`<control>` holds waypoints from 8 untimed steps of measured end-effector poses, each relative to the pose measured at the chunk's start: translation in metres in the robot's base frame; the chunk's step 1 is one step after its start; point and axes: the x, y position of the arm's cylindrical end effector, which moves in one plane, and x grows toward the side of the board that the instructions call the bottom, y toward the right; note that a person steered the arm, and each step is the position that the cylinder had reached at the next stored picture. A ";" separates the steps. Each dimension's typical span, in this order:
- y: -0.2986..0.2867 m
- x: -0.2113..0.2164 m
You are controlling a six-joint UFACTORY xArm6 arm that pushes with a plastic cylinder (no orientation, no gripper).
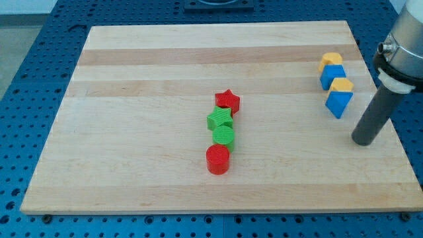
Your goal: Push the yellow hexagon to the center
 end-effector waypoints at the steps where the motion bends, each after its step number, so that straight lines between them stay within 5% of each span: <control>1: 0.055 0.000; 2: 0.105 -0.017; 4: 0.106 -0.058; 8: -0.043 -0.098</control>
